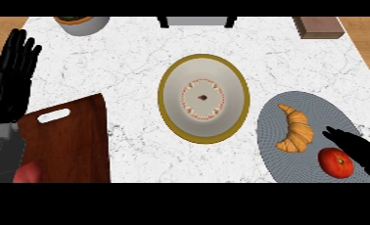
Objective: Pick the tomato from the placemat and place it in the bowl
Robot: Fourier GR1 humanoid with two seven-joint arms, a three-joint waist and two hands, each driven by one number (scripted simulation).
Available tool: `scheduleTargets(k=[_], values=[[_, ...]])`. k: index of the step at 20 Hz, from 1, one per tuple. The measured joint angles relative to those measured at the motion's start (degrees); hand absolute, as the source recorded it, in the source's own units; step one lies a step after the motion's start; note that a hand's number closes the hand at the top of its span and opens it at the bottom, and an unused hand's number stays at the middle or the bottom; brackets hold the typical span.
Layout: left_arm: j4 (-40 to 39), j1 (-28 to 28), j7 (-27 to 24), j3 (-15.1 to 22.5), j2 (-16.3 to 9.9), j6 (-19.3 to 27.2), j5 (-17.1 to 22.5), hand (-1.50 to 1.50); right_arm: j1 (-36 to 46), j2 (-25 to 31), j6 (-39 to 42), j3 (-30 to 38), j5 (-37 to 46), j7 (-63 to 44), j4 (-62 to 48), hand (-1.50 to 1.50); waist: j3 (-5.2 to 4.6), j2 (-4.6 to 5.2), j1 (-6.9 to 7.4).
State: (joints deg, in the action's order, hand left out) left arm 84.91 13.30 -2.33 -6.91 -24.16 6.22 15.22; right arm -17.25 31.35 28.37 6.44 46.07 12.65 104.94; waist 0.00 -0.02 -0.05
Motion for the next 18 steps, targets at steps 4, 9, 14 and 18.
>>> scheduleTargets(k=[4, 9, 14, 18], values=[[1.11, -1.23, 0.23, -1.16, 0.66, -1.06, -0.56, 0.00, 0.53, -1.97, -1.06, -0.85, 2.88, 1.08, -2.15, -1.50, 0.03, 0.00, -0.02], [-0.39, 0.75, 0.60, -1.81, 1.98, -0.98, -2.56, 0.00, 2.14, -3.37, -0.90, -0.65, 5.62, 1.85, -5.11, -1.50, 0.00, 0.01, -0.10], [-0.92, 0.95, 0.21, -2.40, 3.00, -1.93, -3.56, 0.00, 4.04, -4.50, -0.67, 0.00, 7.78, 1.48, -8.67, -1.50, 0.00, 0.02, -0.09], [-0.38, 0.21, -0.10, -3.45, 3.34, -2.89, -3.75, 0.00, 6.24, -5.39, -3.20, -0.18, 10.39, 2.42, -13.61, 1.50, -0.06, -0.01, 0.00]])
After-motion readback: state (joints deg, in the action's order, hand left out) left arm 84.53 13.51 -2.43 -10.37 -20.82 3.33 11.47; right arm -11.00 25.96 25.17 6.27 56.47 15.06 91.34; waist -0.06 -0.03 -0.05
